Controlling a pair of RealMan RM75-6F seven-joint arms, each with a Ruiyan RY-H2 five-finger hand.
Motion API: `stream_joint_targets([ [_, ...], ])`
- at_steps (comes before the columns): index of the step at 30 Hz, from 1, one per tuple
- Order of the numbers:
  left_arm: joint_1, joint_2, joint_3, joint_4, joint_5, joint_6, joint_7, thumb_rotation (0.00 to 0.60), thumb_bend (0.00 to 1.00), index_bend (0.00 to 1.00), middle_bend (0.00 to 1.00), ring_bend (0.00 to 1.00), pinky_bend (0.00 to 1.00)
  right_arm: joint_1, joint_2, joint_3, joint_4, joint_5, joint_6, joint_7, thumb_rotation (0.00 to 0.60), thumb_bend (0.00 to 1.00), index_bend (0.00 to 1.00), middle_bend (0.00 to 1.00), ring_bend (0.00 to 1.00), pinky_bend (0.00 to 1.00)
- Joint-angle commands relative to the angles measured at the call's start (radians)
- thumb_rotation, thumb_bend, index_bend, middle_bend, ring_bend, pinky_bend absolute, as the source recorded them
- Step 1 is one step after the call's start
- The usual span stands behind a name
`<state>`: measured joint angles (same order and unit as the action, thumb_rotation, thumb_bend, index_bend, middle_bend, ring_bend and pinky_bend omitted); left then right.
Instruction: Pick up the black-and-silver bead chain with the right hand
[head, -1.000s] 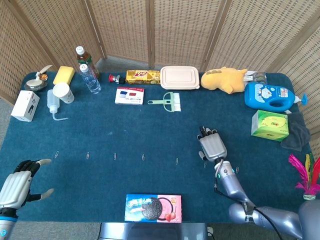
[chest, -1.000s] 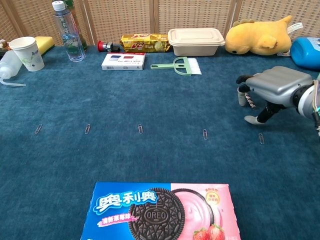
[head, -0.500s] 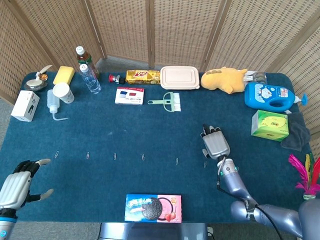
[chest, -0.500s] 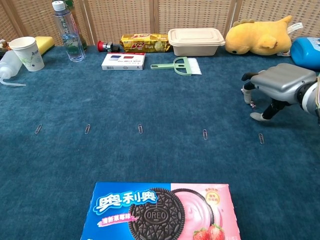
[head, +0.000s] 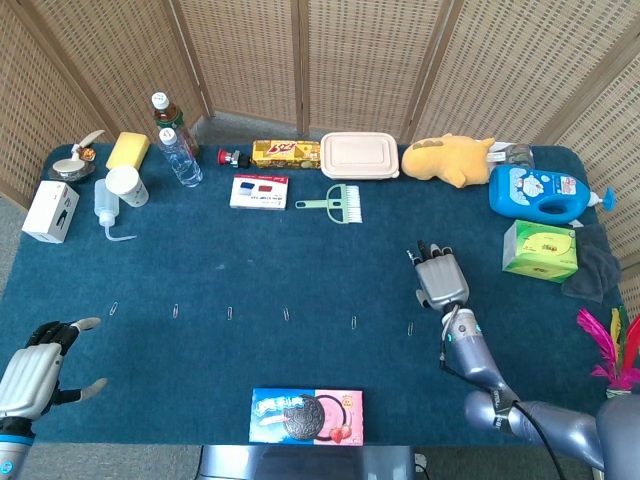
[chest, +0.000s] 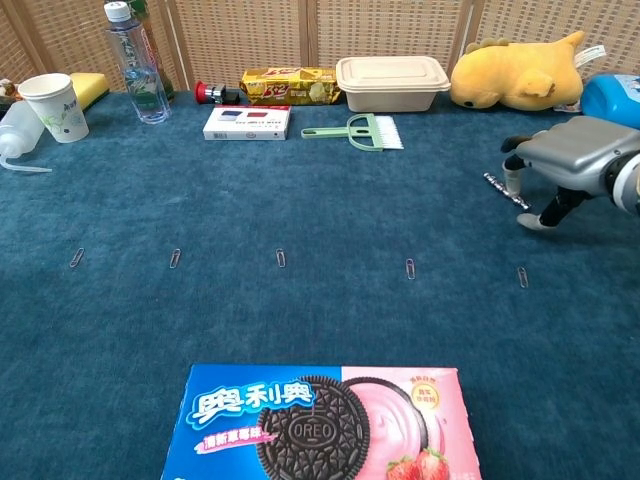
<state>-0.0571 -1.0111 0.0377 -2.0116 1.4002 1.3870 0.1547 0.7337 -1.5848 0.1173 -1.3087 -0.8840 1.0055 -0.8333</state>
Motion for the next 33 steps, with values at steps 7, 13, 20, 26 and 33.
stream_joint_targets([
  [7, 0.004, 0.001, 0.003, 0.001, 0.004, 0.005, -0.004, 0.586, 0.26, 0.2, 0.25, 0.2, 0.11, 0.015, 0.033, 0.029, -0.003, 0.028, 0.016, -0.022, 0.442, 0.38, 0.37, 0.12, 0.17, 0.29],
  [13, 0.003, 0.0, 0.004, 0.001, 0.011, 0.004, -0.006, 0.588, 0.27, 0.2, 0.25, 0.2, 0.11, 0.038, 0.068, 0.068, -0.073, 0.09, -0.013, -0.019, 0.432, 0.38, 0.37, 0.12, 0.17, 0.29],
  [20, 0.011, 0.005, 0.009, 0.004, 0.013, 0.01, -0.014, 0.587, 0.27, 0.2, 0.25, 0.2, 0.11, 0.095, 0.092, 0.1, -0.097, 0.225, -0.071, -0.044, 0.169, 0.38, 0.36, 0.1, 0.15, 0.28],
  [26, 0.015, 0.008, 0.012, 0.006, 0.016, 0.014, -0.019, 0.589, 0.27, 0.2, 0.25, 0.2, 0.11, 0.128, 0.068, 0.089, -0.061, 0.271, -0.088, -0.054, 0.037, 0.38, 0.36, 0.07, 0.11, 0.26],
  [33, 0.019, 0.011, 0.014, 0.008, 0.017, 0.017, -0.025, 0.585, 0.26, 0.2, 0.25, 0.2, 0.11, 0.167, 0.039, 0.071, 0.003, 0.313, -0.107, -0.079, 0.011, 0.38, 0.36, 0.07, 0.11, 0.25],
])
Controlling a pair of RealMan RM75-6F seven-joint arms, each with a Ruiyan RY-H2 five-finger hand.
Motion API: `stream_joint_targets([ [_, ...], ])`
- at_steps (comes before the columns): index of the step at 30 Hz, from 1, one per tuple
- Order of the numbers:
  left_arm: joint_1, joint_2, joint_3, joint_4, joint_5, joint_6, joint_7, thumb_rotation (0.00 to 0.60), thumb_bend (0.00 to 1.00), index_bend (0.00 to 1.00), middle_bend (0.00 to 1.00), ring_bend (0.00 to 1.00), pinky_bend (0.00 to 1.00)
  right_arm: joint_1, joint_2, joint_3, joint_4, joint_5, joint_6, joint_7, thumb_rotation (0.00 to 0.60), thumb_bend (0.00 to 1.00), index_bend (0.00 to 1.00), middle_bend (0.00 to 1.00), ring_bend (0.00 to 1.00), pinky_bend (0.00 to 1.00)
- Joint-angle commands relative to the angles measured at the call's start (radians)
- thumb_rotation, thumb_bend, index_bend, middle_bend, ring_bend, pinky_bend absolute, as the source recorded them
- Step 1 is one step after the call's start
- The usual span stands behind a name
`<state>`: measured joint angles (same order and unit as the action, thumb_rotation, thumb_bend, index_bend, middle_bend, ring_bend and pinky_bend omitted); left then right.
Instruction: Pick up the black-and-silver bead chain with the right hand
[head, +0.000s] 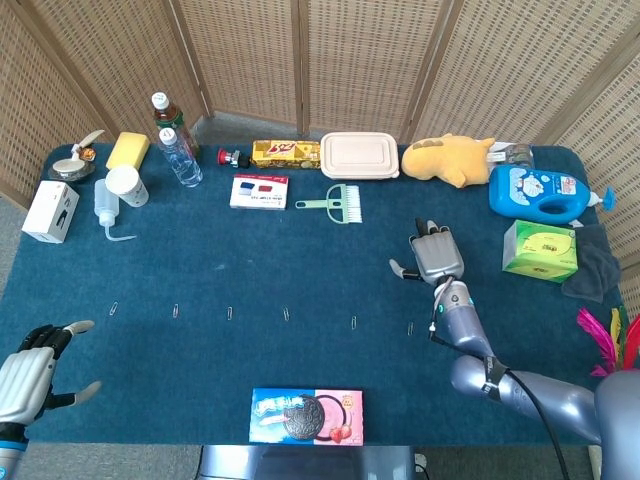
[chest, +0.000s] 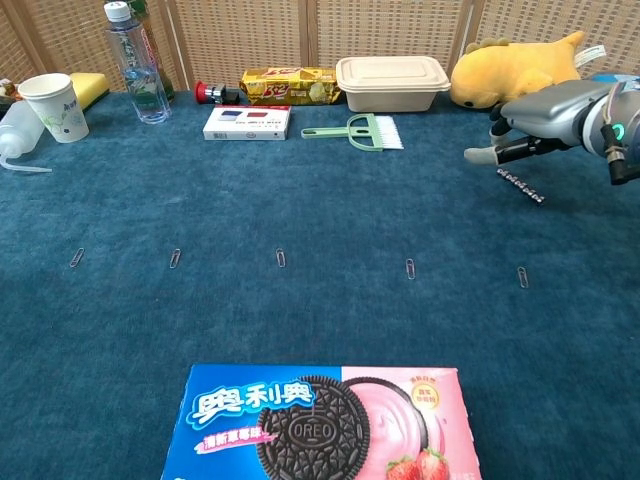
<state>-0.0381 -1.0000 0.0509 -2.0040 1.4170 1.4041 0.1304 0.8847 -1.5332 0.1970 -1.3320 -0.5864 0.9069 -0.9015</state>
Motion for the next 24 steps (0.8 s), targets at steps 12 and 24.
stream_joint_targets([
  [12, -0.001, -0.005, -0.001, 0.009, -0.004, -0.007, -0.005, 0.586, 0.26, 0.2, 0.25, 0.2, 0.11, 0.033, -0.032, -0.038, 0.102, 0.049, -0.022, -0.005, 0.011, 0.38, 0.37, 0.07, 0.11, 0.25],
  [24, 0.005, -0.004, -0.001, 0.007, 0.019, 0.007, -0.028, 0.587, 0.27, 0.2, 0.25, 0.2, 0.11, 0.042, -0.054, -0.06, 0.182, 0.081, -0.062, 0.004, 0.012, 0.38, 0.36, 0.07, 0.11, 0.26],
])
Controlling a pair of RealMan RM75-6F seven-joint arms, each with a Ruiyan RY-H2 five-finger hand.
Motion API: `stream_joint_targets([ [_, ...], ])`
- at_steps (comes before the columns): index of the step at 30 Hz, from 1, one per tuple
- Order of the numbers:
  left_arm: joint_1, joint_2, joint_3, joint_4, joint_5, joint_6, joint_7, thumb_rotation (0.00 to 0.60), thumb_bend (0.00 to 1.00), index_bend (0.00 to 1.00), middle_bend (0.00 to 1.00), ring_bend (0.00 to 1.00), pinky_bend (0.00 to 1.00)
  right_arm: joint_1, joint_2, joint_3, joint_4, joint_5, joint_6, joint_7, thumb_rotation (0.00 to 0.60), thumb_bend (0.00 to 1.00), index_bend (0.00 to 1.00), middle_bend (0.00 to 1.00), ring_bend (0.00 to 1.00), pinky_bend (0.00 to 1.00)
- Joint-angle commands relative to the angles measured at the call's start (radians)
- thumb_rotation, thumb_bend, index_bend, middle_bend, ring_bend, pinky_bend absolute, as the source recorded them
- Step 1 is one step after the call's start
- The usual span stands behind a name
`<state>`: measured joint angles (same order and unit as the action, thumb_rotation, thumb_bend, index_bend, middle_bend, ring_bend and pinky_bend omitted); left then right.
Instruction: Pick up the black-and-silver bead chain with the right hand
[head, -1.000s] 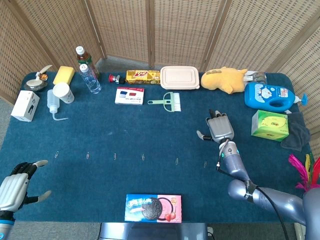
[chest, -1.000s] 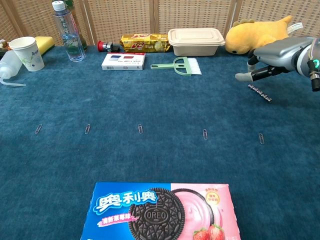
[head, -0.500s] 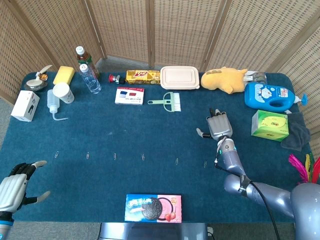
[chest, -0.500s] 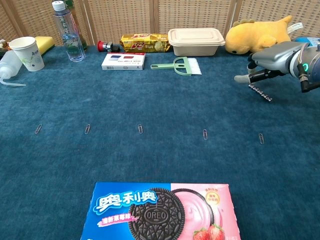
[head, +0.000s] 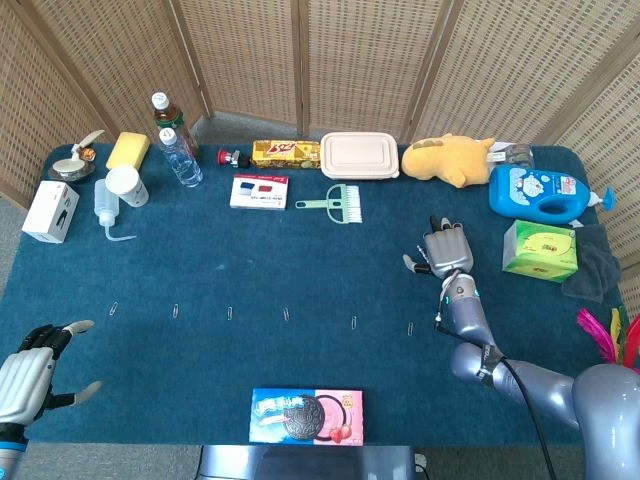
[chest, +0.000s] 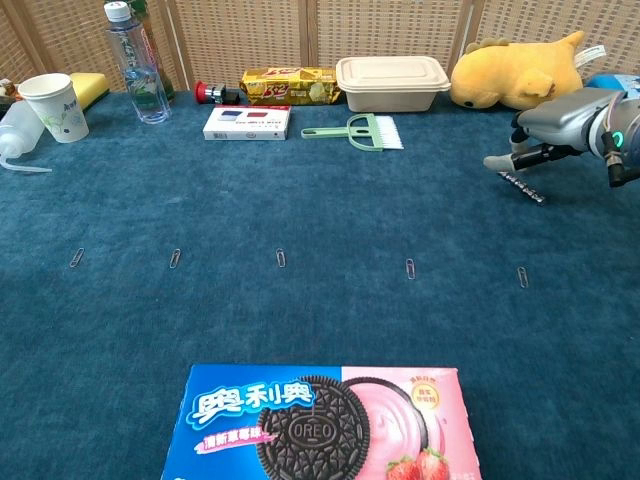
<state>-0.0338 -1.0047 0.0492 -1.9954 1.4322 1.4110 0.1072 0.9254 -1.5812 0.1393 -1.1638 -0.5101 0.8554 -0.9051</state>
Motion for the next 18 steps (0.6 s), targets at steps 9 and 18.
stream_joint_targets([
  [9, -0.001, 0.001, -0.002, -0.002, 0.003, -0.002, -0.005, 0.587, 0.27, 0.2, 0.25, 0.2, 0.11, 0.011, -0.02, -0.013, 0.023, -0.007, -0.02, 0.018, 0.011, 0.38, 0.36, 0.07, 0.11, 0.26],
  [18, -0.003, -0.003, -0.006, 0.007, 0.003, -0.002, -0.011, 0.587, 0.26, 0.2, 0.25, 0.2, 0.11, 0.018, -0.013, -0.018, -0.027, -0.015, 0.003, 0.011, 0.012, 0.38, 0.36, 0.07, 0.11, 0.26],
])
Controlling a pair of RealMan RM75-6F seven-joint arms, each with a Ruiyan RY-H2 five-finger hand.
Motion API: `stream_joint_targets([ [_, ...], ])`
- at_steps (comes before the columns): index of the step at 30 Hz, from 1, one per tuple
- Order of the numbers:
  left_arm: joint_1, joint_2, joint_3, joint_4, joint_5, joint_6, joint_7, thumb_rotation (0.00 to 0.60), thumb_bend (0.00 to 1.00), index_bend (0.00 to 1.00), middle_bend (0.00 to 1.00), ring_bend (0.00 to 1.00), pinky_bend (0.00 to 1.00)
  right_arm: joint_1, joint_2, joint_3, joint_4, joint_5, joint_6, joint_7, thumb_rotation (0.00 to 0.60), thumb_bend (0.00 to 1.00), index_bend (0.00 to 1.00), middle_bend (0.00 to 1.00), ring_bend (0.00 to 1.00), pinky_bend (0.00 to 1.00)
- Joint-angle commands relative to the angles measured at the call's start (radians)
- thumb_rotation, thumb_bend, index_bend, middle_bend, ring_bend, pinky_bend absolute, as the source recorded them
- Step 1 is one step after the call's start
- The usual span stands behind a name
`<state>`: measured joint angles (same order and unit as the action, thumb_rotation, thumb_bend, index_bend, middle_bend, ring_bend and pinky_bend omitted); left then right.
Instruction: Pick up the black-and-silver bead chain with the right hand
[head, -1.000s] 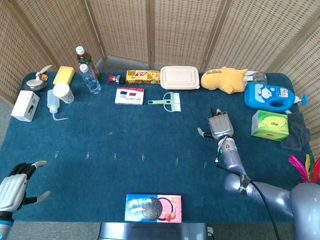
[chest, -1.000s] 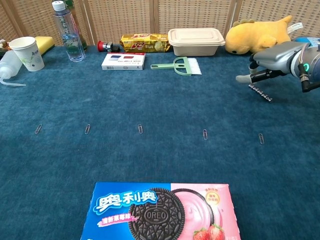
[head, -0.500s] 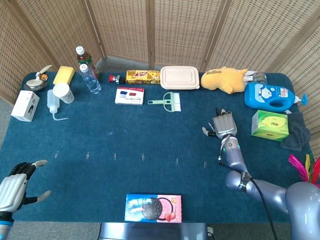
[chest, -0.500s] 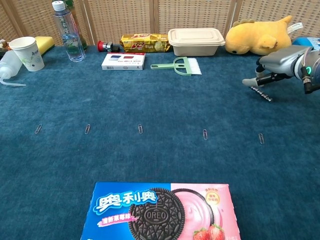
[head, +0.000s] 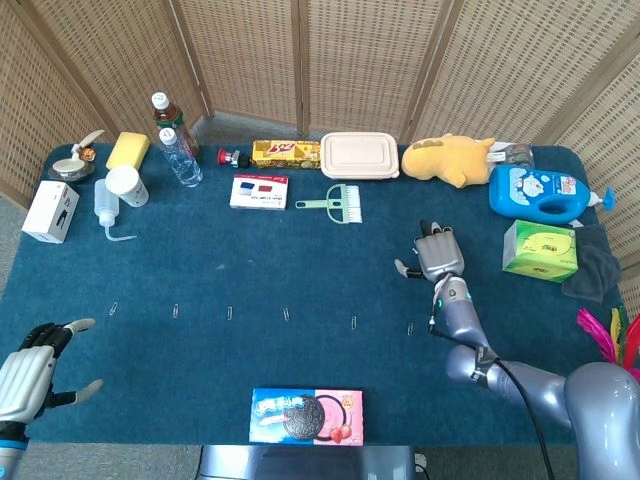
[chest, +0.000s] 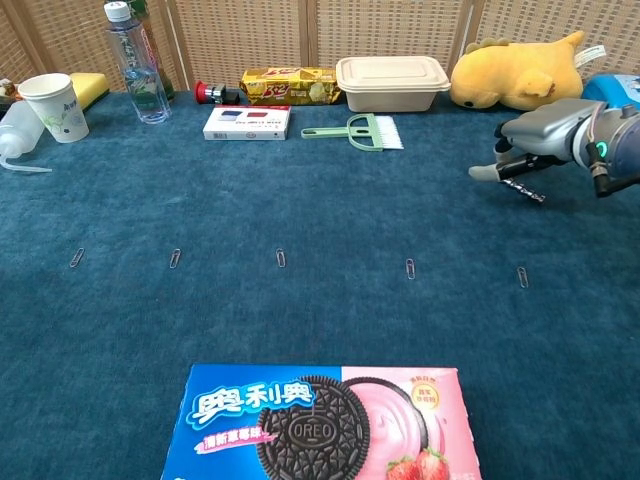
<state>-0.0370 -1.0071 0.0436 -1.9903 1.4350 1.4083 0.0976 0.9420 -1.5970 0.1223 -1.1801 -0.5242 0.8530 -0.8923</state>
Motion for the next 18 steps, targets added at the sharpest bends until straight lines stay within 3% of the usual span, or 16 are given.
stream_joint_targets([
  [1, 0.001, -0.001, -0.001, 0.003, 0.001, 0.002, -0.002, 0.587, 0.26, 0.2, 0.25, 0.2, 0.11, 0.002, 0.004, -0.001, -0.018, -0.001, 0.009, -0.002, 0.012, 0.38, 0.36, 0.07, 0.11, 0.26],
  [18, 0.003, -0.009, 0.0, 0.022, 0.006, 0.002, -0.022, 0.586, 0.26, 0.2, 0.25, 0.2, 0.11, 0.005, 0.039, -0.019, -0.149, 0.027, 0.062, -0.031, 0.012, 0.38, 0.36, 0.07, 0.11, 0.28],
])
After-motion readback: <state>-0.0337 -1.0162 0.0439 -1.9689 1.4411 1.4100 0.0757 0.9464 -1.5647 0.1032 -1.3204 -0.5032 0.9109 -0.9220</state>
